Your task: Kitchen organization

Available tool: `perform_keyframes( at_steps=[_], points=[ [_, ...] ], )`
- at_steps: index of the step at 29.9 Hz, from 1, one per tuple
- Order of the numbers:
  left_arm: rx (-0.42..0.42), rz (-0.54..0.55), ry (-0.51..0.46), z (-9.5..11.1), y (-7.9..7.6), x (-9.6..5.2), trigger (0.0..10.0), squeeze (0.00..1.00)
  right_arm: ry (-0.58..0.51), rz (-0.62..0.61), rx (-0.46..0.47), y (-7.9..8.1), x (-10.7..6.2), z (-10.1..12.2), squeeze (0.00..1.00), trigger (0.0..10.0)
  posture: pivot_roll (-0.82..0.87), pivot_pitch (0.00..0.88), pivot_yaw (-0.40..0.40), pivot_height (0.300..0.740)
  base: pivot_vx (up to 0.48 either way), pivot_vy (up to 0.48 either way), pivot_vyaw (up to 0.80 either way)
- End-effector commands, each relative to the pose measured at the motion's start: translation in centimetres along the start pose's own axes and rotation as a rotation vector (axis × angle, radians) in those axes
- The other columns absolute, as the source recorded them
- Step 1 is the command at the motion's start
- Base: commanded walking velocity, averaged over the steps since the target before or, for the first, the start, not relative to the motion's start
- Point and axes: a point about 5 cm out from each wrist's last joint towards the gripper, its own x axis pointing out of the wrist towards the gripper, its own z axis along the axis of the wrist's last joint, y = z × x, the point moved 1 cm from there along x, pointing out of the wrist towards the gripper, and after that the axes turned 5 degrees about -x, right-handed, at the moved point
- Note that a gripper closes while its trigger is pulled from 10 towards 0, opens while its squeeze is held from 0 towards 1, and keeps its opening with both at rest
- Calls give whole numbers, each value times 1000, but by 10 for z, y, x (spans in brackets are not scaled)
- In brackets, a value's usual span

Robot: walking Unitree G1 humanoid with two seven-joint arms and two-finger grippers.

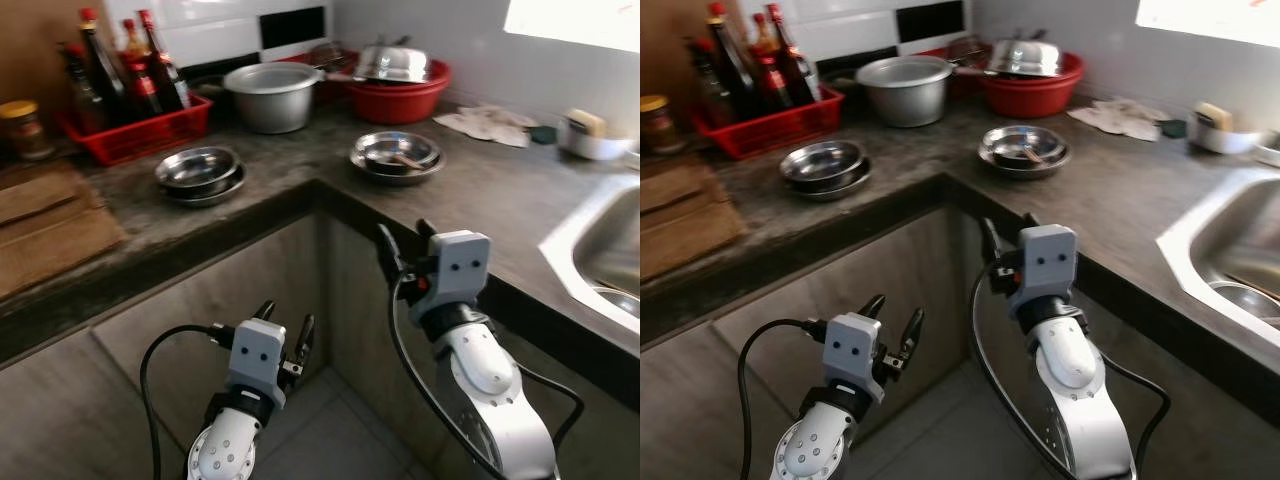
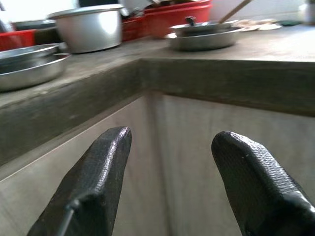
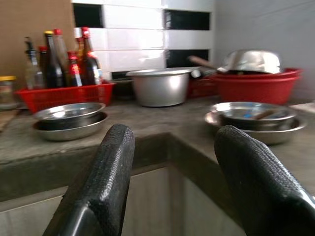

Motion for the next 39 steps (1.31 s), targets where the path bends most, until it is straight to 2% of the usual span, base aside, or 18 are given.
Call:
perform_keyframes(
  at_steps=[1,3,22,39],
  points=[
    [0,-5,3,0,-2,1,10000,0,4,-3,3,-2,1,0,0,10000,5,48,7,740,0,337,800],
    [-2,-6,4,0,-3,1,10000,0,3,-1,3,-2,1,0,0,10000,4,48,7,740,0,480,800],
    [8,-5,3,0,-3,2,10000,0,-3,-9,1,-3,7,1,0,10000,8,46,2,740,0,0,800],
    [19,-16,-2,0,-4,3,10000,0,-9,-22,8,-8,14,3,0,10000,7,28,1,740,453,0,25]
  ],
)
